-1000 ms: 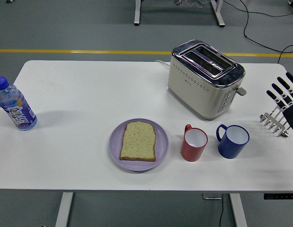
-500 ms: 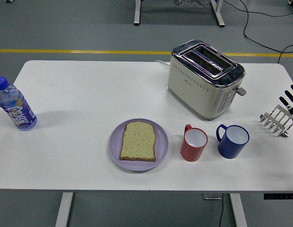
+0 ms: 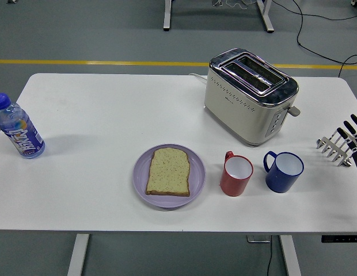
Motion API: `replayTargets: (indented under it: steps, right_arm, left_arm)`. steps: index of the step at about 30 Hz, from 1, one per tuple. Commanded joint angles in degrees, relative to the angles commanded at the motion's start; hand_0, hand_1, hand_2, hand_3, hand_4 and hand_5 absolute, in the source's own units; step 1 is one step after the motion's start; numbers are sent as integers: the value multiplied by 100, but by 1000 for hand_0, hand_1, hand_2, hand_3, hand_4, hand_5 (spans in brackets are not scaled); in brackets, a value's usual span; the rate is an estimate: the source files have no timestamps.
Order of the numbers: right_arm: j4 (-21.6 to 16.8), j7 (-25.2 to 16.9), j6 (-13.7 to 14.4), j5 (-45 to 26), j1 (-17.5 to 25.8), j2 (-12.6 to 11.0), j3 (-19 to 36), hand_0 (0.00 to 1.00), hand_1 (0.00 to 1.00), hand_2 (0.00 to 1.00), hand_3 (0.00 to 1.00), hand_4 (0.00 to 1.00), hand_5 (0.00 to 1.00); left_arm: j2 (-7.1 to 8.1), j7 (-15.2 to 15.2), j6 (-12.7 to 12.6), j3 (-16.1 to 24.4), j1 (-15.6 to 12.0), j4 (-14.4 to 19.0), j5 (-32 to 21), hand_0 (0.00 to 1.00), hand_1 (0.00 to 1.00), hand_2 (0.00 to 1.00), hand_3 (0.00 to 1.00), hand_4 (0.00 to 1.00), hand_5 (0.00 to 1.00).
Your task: Pick up the cup,pour liquid into bread,place the cup on the desk
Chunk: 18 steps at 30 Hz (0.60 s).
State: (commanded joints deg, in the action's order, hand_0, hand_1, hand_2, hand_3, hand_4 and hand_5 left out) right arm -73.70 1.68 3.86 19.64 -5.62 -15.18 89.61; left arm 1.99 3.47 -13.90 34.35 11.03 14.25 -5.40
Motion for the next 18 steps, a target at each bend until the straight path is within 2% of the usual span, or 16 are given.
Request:
replayTargets:
  steps: [6, 18]
  right_arm:
    - [138, 102, -385, -49, 5, 29, 68, 657, 547, 622, 598, 652, 193]
    - [286, 74, -624, -115, -18, 65, 104, 650, 547, 622, 596, 652, 194]
  left_arm:
    - [8, -19, 12, -46, -11, 0, -55, 690, 756, 773, 611, 396, 998]
    - [9, -46, 21, -127, 24, -3, -186, 690, 756, 773, 611, 396, 998]
